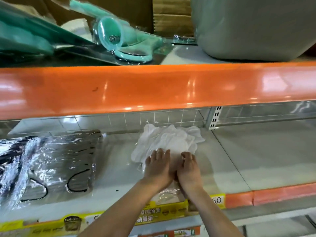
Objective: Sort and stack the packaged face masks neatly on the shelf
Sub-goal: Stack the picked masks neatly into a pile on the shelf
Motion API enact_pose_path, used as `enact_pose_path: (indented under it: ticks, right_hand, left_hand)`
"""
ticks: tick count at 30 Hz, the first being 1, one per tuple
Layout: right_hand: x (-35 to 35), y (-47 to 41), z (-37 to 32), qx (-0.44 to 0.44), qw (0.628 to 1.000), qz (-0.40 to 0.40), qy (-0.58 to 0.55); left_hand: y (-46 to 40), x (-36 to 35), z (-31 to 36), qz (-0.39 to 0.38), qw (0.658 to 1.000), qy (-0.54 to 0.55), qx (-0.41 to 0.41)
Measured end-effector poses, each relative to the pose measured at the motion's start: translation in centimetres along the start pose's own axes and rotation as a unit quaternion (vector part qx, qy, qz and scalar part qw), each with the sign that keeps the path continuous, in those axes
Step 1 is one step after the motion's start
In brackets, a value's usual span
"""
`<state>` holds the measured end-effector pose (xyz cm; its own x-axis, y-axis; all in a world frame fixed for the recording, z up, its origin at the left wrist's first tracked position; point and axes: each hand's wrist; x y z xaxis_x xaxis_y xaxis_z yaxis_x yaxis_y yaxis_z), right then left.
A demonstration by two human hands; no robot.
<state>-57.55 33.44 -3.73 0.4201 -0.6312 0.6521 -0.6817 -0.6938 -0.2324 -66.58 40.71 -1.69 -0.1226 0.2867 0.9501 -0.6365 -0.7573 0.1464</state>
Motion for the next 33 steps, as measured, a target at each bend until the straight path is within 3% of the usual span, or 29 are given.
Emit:
enact_pose_path:
  ticks: [3, 9, 14, 17, 22, 24, 25, 28, 33]
  right_hand:
    - [0.3, -0.3, 0.0, -0.052, 0.998, 0.002, -0.043]
    - [-0.1, -0.1, 0.4, -0.018, 0.997, 0.003, -0.071]
    - [-0.1, 0.0, 0.3, -0.002, 0.996, -0.018, -0.091]
    - [-0.6, 0.4, 0.3, 0.028, 0.999, 0.016, -0.005]
    - [-1.7, 0.2, 1.2, 0.010, 0.998, 0.023, 0.064]
    - [-1.4, 0.2, 1.2, 0.015, 0.998, 0.021, 0.052]
    - [-1.1, 0.1, 1.1, 0.014, 0.999, 0.013, 0.037]
    - [-0.7, -0.1, 1.1, 0.007, 1.000, -0.002, 0.002]
    - [0.0, 0.3, -0.5, 0.062, 0.983, -0.060, -0.164]
  left_hand:
    - [-0.3, -0.7, 0.5, 0.003, 0.999, -0.034, 0.030]
    - [-1.0, 0.1, 0.8, 0.047, 0.994, -0.083, 0.054]
    - [-1.3, 1.8, -1.3, 0.114, 0.990, 0.066, 0.047]
    - [-1.6, 1.9, -2.7, 0.120, 0.973, 0.186, 0.057]
    - [-0.6, 2.2, -3.0, 0.138, 0.960, 0.242, 0.029]
    - [-0.3, 2.4, -2.9, 0.215, 0.956, 0.198, 0.004]
    - [-0.4, 2.6, -2.9, 0.219, 0.959, 0.178, 0.009]
    - [-0.1, 2.8, -2.8, 0.111, 0.981, 0.150, 0.053]
    - [0.5, 3.7, -1.7, 0.006, 0.981, 0.193, 0.023]
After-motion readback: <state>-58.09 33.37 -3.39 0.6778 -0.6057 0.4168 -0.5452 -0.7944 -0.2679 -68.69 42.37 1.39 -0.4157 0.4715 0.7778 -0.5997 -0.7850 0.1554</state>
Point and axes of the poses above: each hand's wrist, its own y-axis away from the middle knuckle, its own x-axis out of the back of the hand, z = x × y, and after that the axes turned 7 degrees about x, right-handed
